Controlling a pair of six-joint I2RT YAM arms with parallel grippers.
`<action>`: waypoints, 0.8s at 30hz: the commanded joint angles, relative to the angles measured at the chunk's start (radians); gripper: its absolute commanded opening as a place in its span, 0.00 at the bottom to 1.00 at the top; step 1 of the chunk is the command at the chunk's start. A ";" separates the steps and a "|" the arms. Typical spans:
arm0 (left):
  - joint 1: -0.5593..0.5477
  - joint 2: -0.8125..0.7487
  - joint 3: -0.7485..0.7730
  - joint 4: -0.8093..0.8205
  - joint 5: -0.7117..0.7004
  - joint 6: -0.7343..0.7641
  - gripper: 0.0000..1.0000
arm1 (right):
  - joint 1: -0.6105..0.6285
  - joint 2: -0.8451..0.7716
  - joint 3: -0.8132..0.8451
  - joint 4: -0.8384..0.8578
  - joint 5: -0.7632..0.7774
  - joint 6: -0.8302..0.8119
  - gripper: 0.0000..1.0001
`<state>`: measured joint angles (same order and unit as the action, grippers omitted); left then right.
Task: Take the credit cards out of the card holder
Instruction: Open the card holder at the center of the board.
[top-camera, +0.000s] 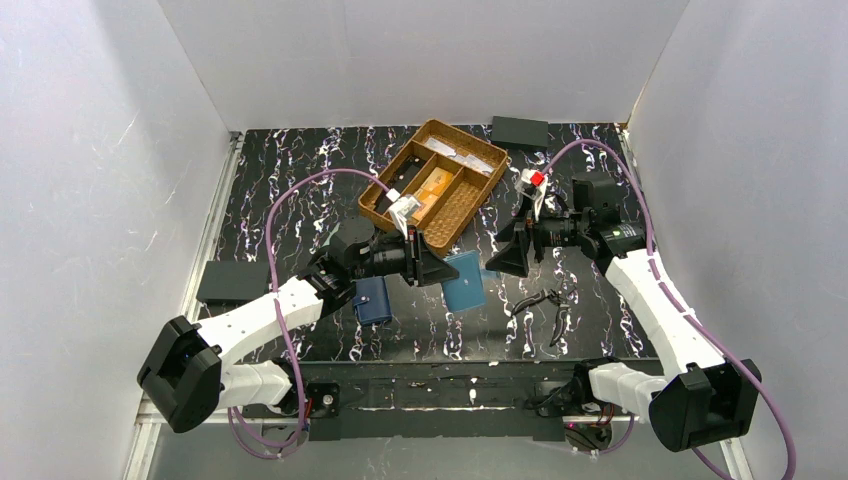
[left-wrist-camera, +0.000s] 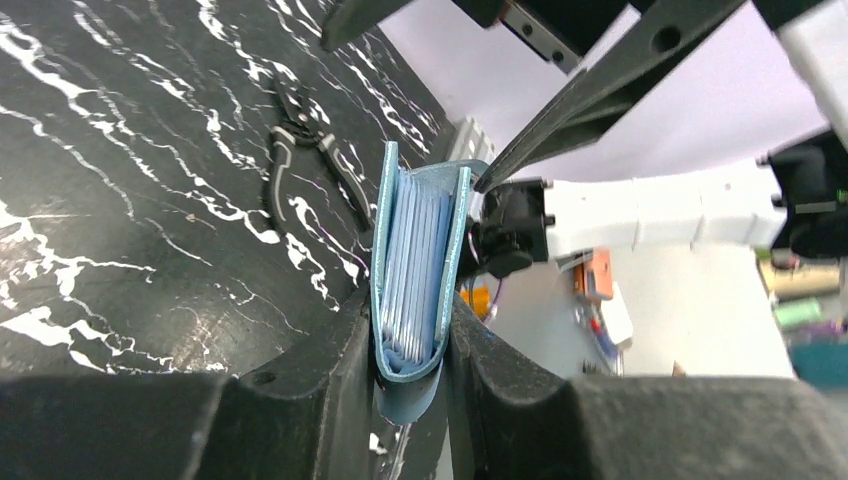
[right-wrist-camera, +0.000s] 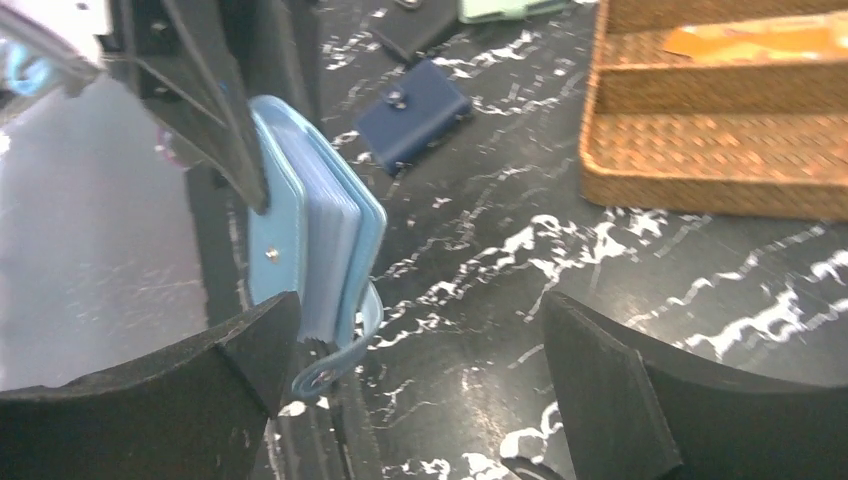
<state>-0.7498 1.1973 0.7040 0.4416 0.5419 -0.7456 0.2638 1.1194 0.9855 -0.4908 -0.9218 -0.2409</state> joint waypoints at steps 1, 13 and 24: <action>0.002 0.010 0.061 0.077 0.211 0.167 0.00 | -0.003 -0.006 -0.003 0.049 -0.199 0.044 0.98; 0.002 -0.005 0.053 0.127 0.218 0.185 0.00 | 0.007 -0.022 -0.131 0.323 -0.281 0.346 0.94; 0.001 -0.036 0.011 0.194 0.240 0.156 0.00 | 0.020 -0.038 -0.190 0.572 -0.423 0.532 0.42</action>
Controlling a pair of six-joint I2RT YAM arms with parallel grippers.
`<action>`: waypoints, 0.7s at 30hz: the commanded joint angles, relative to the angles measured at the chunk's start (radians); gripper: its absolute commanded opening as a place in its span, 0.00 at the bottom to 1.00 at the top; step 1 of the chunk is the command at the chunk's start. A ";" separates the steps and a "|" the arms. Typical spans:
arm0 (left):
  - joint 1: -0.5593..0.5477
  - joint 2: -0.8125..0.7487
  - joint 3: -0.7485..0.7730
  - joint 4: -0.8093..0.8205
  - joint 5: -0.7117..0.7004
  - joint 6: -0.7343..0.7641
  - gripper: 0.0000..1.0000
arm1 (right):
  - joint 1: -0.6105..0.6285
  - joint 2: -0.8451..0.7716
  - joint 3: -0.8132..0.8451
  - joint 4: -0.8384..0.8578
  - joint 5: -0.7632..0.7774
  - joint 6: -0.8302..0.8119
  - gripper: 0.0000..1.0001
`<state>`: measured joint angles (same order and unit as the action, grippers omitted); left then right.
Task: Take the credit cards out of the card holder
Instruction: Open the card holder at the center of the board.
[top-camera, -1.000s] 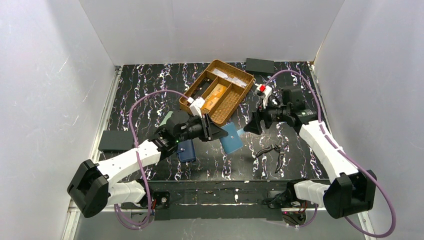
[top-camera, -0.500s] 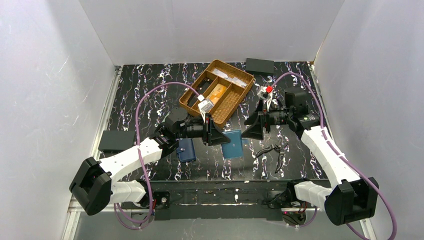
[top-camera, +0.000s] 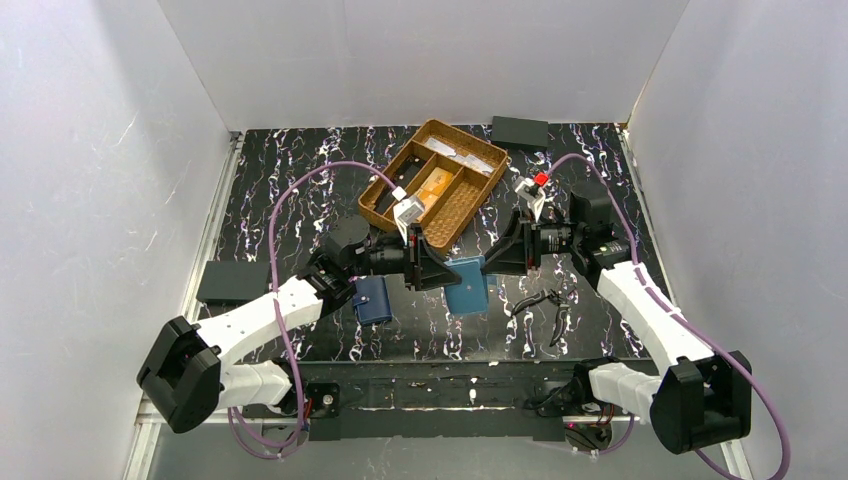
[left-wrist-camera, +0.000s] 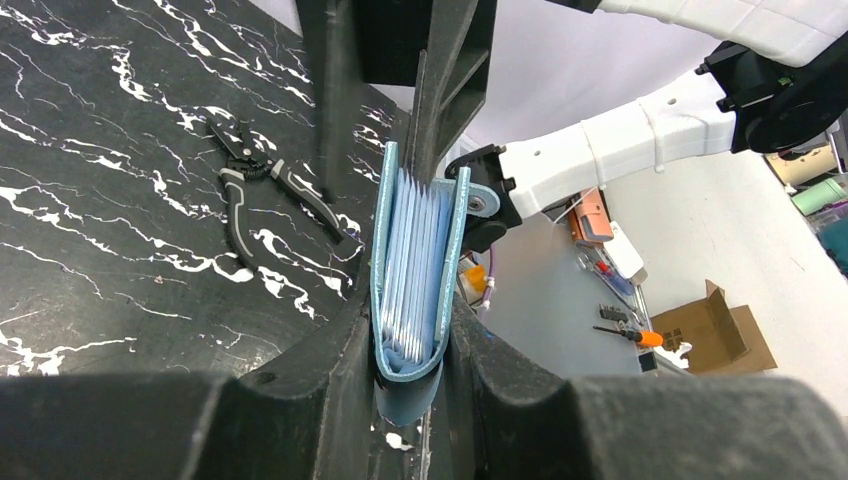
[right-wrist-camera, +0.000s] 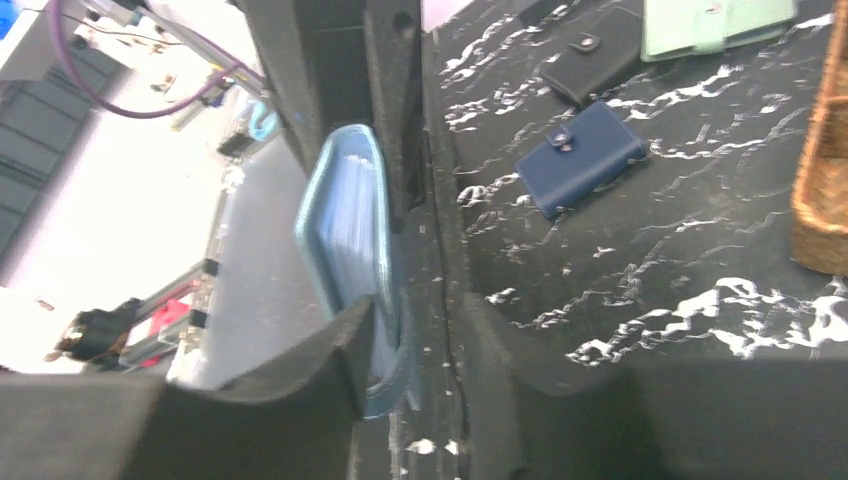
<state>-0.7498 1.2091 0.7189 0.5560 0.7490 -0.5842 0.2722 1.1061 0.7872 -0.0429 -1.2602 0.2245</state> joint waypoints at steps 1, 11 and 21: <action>0.003 -0.048 -0.006 0.084 0.032 -0.006 0.00 | 0.014 -0.025 0.011 0.125 -0.094 0.067 0.33; 0.002 -0.060 -0.061 0.105 -0.148 -0.118 0.45 | 0.015 -0.045 0.034 0.104 -0.064 0.032 0.01; 0.001 -0.320 -0.350 0.096 -0.585 -0.367 0.98 | -0.073 -0.052 0.001 -0.037 0.256 -0.051 0.01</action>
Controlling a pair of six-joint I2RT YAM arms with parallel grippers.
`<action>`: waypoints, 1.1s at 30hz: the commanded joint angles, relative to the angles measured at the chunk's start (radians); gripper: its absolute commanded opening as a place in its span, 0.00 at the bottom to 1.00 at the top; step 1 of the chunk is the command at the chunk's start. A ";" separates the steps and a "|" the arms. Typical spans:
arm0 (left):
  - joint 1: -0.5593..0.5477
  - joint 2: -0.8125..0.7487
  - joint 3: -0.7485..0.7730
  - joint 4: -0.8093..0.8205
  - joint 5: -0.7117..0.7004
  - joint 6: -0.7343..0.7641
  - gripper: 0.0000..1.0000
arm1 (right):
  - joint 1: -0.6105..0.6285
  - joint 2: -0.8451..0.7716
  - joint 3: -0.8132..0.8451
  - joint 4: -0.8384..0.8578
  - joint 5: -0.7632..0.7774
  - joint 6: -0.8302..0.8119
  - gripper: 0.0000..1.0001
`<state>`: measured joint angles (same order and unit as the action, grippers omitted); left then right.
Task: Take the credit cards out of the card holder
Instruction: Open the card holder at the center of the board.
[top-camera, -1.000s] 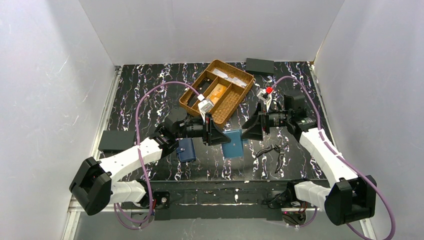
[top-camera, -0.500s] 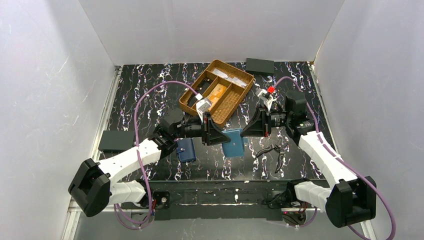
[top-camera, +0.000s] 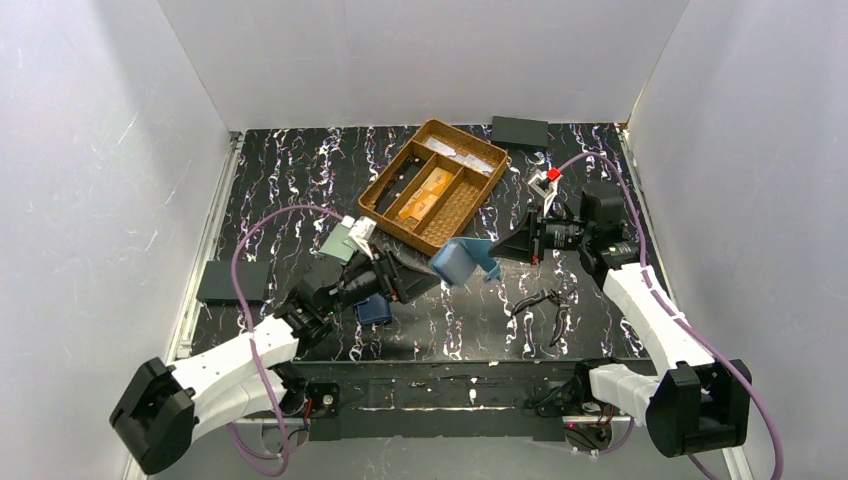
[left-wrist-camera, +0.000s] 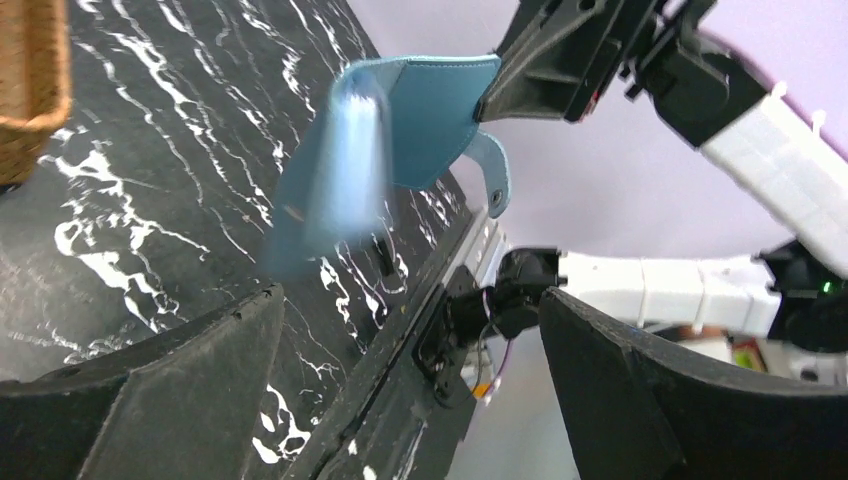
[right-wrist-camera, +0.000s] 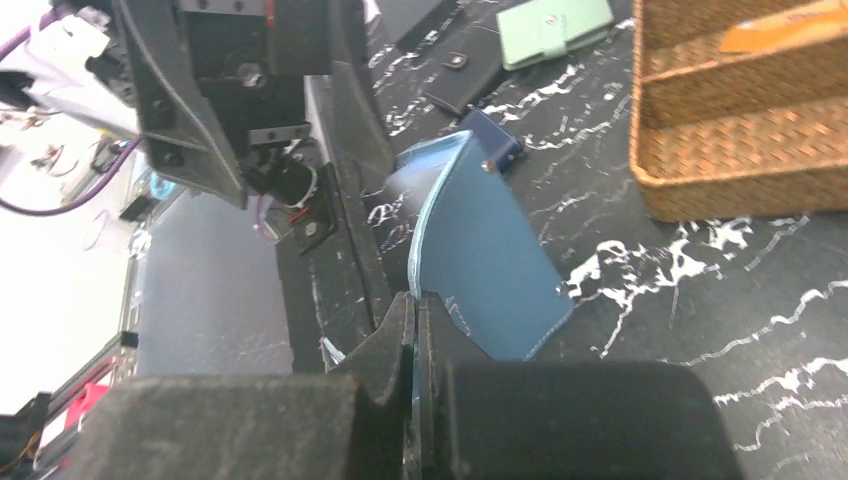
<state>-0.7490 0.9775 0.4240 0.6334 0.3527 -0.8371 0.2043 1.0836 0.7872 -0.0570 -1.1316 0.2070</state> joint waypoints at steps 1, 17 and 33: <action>0.000 -0.091 -0.061 0.019 -0.189 -0.118 0.98 | -0.005 -0.028 -0.009 -0.003 0.124 -0.016 0.01; -0.003 -0.013 -0.055 -0.032 -0.067 0.134 0.98 | -0.002 -0.037 -0.084 0.090 -0.055 0.042 0.01; -0.004 0.058 -0.113 -0.031 -0.018 -0.150 0.95 | 0.055 0.293 0.049 -0.366 0.238 -0.311 0.01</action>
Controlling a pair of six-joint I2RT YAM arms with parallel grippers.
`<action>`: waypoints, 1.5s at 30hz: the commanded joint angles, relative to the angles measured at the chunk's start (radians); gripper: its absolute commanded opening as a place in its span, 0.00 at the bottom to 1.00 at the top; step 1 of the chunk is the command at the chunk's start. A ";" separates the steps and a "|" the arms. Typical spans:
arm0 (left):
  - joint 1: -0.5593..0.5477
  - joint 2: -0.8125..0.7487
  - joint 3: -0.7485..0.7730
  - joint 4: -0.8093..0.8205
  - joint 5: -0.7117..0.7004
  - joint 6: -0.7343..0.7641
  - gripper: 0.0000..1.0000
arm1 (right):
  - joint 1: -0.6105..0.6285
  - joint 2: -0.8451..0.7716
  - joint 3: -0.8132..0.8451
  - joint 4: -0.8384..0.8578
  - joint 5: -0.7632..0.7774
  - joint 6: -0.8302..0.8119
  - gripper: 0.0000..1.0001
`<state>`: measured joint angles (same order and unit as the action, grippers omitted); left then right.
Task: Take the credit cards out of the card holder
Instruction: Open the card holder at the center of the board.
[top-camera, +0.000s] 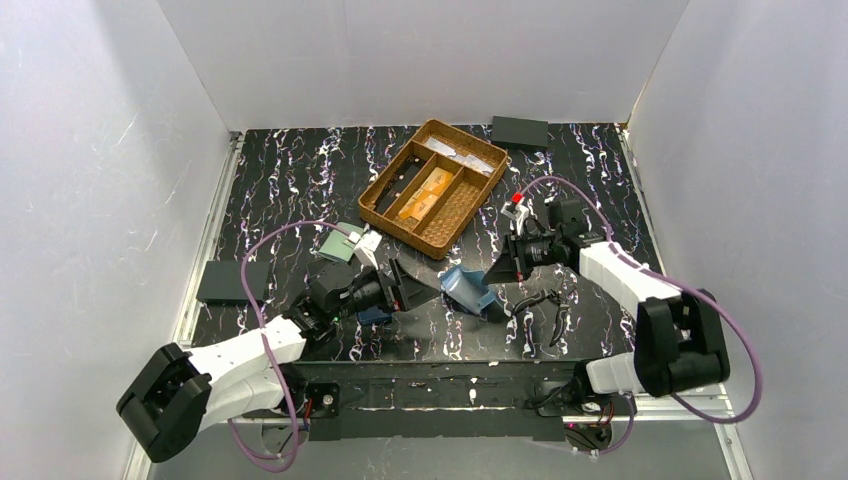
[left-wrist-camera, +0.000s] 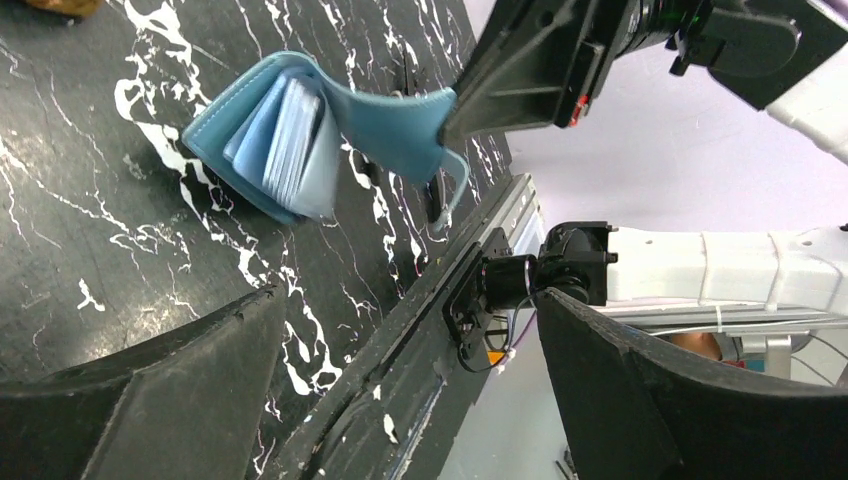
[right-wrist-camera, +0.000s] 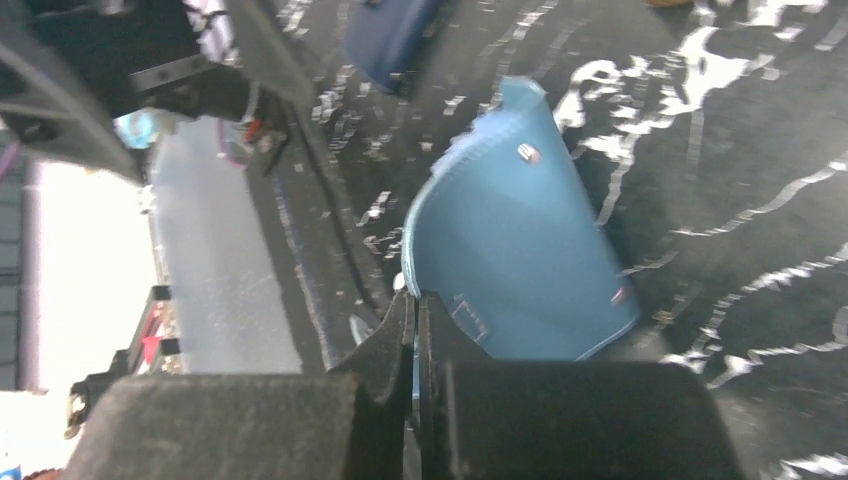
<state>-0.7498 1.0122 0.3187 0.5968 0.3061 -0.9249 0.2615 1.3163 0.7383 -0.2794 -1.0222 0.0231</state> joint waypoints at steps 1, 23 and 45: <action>-0.003 0.032 -0.005 0.006 0.030 -0.068 0.95 | -0.011 0.078 0.114 -0.155 0.159 -0.134 0.01; -0.005 0.165 0.070 0.005 0.035 -0.111 0.86 | -0.122 0.281 0.232 -0.205 0.636 -0.441 0.48; -0.004 0.090 0.097 -0.053 0.002 -0.131 0.86 | -0.118 0.070 0.314 -0.346 0.453 -0.585 0.83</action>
<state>-0.7498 1.1217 0.3763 0.5667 0.3210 -1.0637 0.1436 1.4227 1.0103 -0.5865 -0.4786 -0.5289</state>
